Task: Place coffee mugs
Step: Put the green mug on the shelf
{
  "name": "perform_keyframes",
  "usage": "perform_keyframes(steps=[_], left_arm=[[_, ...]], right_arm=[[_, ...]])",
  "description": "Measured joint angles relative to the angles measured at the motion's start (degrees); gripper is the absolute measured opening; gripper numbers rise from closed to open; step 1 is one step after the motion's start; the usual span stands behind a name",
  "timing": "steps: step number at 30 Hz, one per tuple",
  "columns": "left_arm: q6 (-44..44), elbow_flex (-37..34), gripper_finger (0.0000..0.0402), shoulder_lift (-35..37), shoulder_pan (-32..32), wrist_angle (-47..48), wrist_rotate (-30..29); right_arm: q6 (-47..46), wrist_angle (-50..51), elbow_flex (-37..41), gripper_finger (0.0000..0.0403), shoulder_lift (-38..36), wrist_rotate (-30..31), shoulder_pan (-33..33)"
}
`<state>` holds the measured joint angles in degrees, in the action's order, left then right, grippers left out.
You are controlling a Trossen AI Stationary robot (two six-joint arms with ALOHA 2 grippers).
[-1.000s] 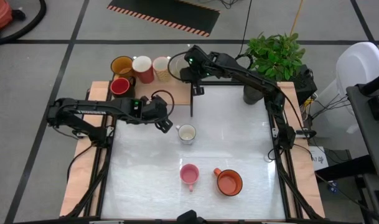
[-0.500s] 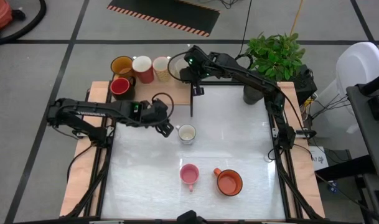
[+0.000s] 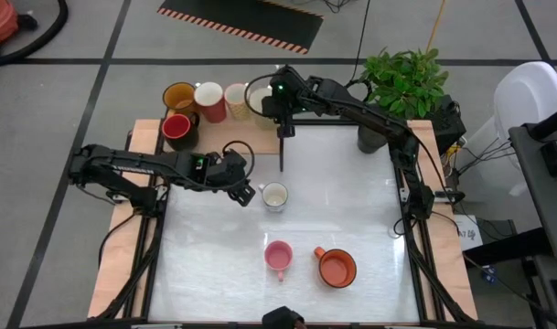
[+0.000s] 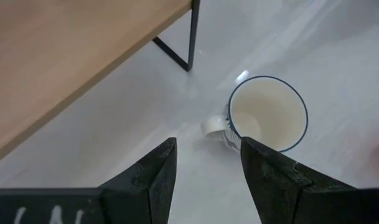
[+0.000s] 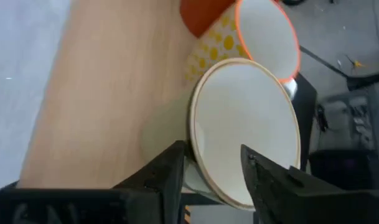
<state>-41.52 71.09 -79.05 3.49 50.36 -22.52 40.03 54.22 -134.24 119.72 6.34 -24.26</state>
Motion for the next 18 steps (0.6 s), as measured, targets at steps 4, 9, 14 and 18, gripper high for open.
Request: perform_keyframes(steps=[4,9,14,18], left_arm=[[-0.5,0.0,0.0181,0.0,0.5,0.3,0.0],[-0.7,0.0,0.0181,0.0,1.5,1.7,0.0],[-2.5,0.0,0.0181,1.9,2.3,3.4,-0.1],[-2.8,0.0,0.0181,5.2,2.3,3.3,-1.2]], right_arm=[[-5.4,1.3,0.0,0.0150,-0.7,1.2,0.3],[-15.6,2.7,0.0,0.0149,-4.0,-2.7,0.9],[-25.5,2.9,0.1,0.0149,-5.7,-15.0,1.3],[-26.1,1.6,2.9,0.0147,-5.7,-16.9,2.1]])
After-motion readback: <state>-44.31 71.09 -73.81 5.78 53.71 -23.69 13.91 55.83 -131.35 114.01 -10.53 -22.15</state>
